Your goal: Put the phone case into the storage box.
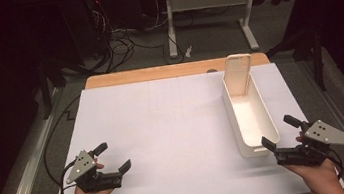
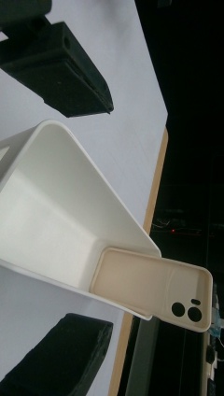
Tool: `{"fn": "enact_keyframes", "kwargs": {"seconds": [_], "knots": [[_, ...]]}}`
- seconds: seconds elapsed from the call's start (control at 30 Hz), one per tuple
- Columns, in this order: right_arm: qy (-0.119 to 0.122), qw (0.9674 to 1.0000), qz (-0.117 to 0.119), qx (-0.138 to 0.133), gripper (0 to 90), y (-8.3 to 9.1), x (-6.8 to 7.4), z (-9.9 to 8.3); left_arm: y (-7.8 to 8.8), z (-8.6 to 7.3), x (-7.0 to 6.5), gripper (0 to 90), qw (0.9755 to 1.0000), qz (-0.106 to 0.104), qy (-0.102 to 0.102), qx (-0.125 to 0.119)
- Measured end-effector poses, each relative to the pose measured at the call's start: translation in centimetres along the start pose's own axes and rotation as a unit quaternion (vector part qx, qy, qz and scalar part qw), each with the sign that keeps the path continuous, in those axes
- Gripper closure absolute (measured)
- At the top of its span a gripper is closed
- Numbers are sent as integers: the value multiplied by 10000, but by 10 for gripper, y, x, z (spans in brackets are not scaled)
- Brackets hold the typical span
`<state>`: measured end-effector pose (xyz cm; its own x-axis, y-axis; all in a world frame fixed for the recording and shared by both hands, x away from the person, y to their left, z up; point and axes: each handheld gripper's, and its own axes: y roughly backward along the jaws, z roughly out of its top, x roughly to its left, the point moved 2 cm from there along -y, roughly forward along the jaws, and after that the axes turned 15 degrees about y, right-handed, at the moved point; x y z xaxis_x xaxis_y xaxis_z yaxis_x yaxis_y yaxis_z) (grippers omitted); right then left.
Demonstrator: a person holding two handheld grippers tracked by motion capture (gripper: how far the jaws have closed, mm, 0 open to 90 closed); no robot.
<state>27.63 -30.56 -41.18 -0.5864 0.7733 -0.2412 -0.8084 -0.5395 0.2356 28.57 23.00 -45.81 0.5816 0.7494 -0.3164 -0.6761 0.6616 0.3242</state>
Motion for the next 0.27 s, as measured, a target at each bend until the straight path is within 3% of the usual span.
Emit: {"fn": "enact_keyframes", "kwargs": {"seconds": [0.27], "knots": [[3,10000,-65,-76,0,3,2,4,-1,2,-1,2,10000,26,-17,-34]]}}
